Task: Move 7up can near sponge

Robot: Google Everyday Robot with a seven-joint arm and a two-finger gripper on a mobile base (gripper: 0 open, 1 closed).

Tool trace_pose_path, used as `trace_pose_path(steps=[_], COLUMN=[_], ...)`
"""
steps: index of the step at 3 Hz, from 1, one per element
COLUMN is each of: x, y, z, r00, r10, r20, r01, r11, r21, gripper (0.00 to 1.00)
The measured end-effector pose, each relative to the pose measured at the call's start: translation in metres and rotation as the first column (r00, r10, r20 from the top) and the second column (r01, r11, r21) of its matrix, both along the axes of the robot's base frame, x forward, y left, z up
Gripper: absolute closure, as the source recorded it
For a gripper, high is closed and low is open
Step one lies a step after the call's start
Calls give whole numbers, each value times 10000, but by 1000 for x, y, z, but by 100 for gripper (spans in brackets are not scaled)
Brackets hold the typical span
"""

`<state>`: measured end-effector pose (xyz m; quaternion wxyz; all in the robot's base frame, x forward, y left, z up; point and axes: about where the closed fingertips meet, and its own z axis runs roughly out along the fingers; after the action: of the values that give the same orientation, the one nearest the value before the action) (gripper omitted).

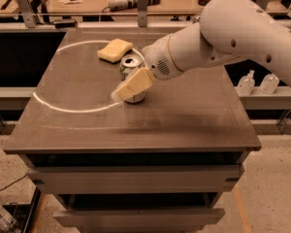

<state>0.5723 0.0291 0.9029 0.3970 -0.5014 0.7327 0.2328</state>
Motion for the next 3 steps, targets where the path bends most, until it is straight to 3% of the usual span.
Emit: trace_pose_path(steps=[1,3], x=[0,-9], y=[9,11], z=[-10,-21], r00=[9997,9981], r10=[197,475], r20=[175,381], r01=[-199,-479], r11=[9997,9988], r21=[155,119], gripper=[15,62])
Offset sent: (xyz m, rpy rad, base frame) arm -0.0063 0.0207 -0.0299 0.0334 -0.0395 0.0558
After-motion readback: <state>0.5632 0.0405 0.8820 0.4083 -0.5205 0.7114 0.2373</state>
